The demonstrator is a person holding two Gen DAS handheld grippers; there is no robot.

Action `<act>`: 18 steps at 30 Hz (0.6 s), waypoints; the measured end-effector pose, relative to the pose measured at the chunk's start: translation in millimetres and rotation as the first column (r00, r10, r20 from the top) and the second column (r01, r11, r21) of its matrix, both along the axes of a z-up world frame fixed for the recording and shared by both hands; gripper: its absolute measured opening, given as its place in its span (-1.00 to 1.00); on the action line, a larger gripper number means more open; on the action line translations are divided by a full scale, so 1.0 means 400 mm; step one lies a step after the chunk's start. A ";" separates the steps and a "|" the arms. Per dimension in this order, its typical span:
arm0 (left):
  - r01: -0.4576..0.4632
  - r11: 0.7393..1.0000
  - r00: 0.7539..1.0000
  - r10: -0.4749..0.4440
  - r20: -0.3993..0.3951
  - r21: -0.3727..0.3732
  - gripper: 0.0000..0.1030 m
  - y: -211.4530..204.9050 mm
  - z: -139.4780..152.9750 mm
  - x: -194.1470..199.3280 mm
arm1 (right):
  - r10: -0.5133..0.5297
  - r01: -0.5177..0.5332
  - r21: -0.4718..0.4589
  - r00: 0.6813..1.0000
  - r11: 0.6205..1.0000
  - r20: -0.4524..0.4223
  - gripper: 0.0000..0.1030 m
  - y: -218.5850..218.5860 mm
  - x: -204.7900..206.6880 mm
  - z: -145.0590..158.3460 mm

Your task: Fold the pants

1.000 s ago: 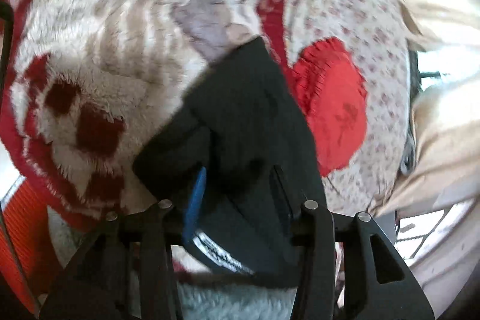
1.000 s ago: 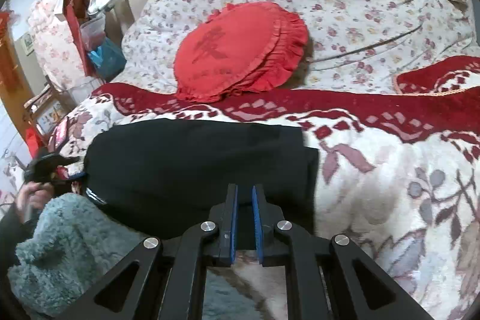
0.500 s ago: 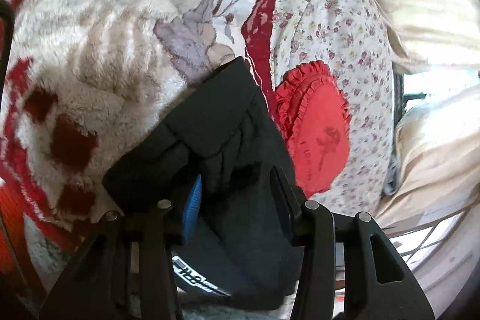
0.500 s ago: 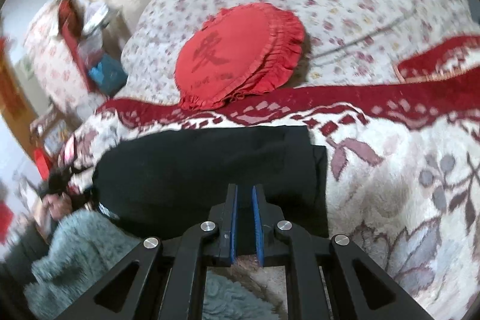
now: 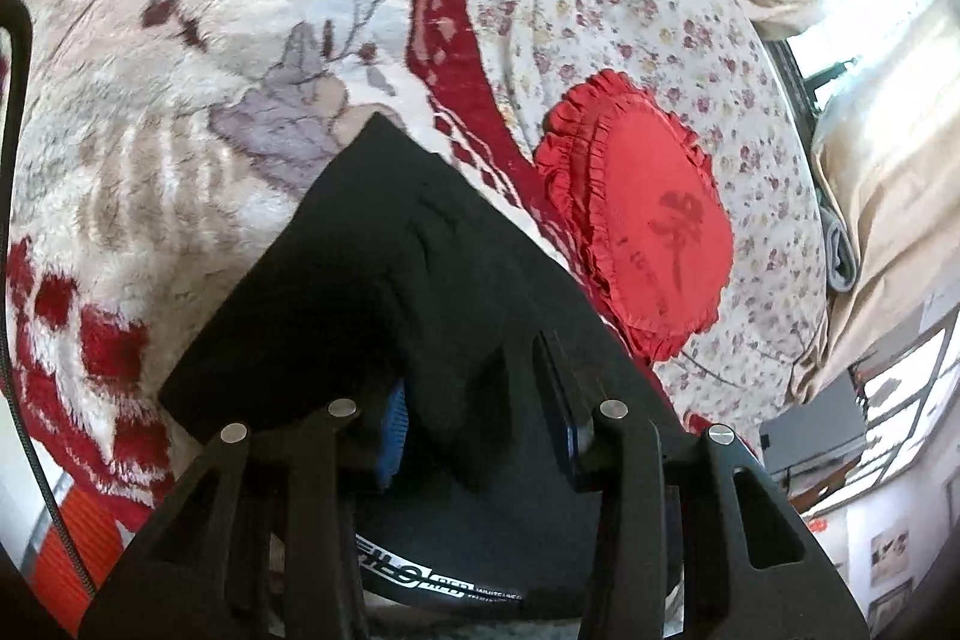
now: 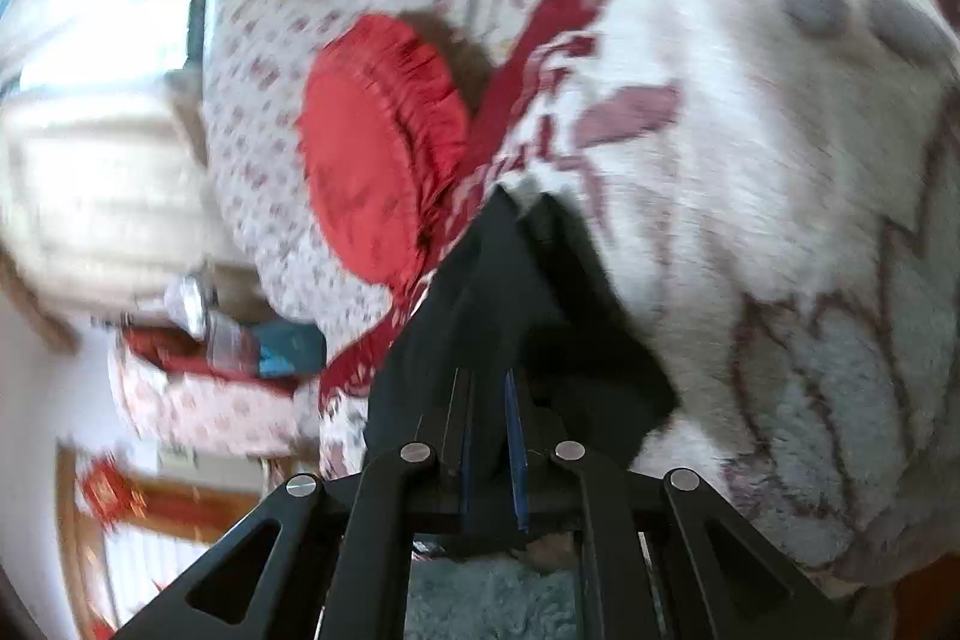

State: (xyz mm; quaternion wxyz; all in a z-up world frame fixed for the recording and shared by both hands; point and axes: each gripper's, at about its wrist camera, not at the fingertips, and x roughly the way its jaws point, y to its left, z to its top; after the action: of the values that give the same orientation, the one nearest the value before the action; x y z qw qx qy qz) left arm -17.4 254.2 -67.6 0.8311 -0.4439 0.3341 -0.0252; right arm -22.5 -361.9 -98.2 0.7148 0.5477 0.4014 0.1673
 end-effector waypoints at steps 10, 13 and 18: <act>0.023 0.999 0.999 -0.024 -0.033 -0.033 -0.40 0.009 -0.023 0.008 | -0.108 0.111 0.087 0.993 0.990 -0.042 -0.07 -0.041 -0.037 -0.042; 0.026 0.999 0.999 -0.027 -0.038 -0.034 -0.40 0.006 -0.026 0.010 | -0.066 0.066 0.081 0.998 0.995 -0.001 -0.07 -0.030 -0.023 -0.032; 0.036 0.999 0.998 -0.038 -0.049 -0.040 -0.39 0.000 -0.035 0.013 | -0.047 0.048 0.030 0.999 0.998 -0.019 -0.07 -0.006 -0.003 -0.046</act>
State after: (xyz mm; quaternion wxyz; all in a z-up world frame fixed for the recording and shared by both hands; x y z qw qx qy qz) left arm -12.1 254.2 -81.5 0.8130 -0.4544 0.3623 -0.0359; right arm -23.8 -364.1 -116.4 0.7063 0.5696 0.3922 0.1512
